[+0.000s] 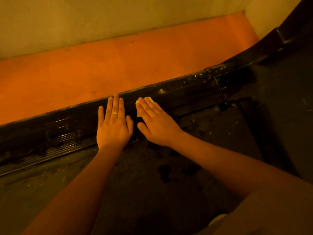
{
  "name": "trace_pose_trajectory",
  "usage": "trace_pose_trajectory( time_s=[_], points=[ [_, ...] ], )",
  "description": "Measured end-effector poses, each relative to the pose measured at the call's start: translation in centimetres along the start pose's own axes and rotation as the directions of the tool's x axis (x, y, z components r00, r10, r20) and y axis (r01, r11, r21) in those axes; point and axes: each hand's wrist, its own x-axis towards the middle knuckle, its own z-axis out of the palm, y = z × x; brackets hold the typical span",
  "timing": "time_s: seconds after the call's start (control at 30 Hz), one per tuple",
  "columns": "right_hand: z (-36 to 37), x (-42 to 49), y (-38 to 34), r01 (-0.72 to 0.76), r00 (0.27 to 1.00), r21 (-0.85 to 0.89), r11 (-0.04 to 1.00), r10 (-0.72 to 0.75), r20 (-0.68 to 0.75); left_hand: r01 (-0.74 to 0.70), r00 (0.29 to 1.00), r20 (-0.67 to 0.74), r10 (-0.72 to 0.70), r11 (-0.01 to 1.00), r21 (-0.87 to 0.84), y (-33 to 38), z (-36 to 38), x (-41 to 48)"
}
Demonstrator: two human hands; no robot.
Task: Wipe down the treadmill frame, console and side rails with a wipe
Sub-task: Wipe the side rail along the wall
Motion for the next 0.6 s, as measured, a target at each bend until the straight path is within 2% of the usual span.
trace_pose_trajectory(
  time_s=[0.07,0.13,0.23,0.3,0.47,0.53,0.6],
  points=[
    [-0.6,0.3,1.5,-0.07,0.997,0.015,0.997,0.07,-0.026,0.0,1.0,-0.004,0.0,1.0,-0.001,0.0,0.0,0.0],
    [-1.3,0.2,3.7,-0.197,0.978,0.06,0.979,0.2,-0.055,0.004,1.0,-0.005,-0.004,1.0,-0.003,0.1,0.0,-0.1],
    [-2.0,-0.1,5.4,-0.331,0.942,0.108,0.937,0.336,-0.027,0.005,1.0,0.002,-0.005,1.0,0.0,0.1,0.0,-0.1],
    [-2.0,0.2,4.7,-0.337,0.94,0.118,0.934,0.342,-0.019,0.007,1.0,0.002,-0.007,1.0,0.001,0.1,0.0,-0.1],
    [-1.5,-0.3,3.9,-0.202,0.979,0.047,0.978,0.203,-0.032,0.008,1.0,-0.003,-0.008,1.0,-0.003,0.1,0.0,-0.1],
    [-2.0,-0.6,5.9,-0.264,0.961,0.074,0.962,0.269,-0.068,0.006,1.0,-0.002,-0.006,1.0,-0.013,0.1,0.0,-0.1],
    [-2.6,-1.3,9.0,-0.392,0.908,0.1,0.915,0.402,-0.117,0.004,1.0,0.0,-0.004,1.0,-0.017,0.1,0.0,-0.1]
  ],
)
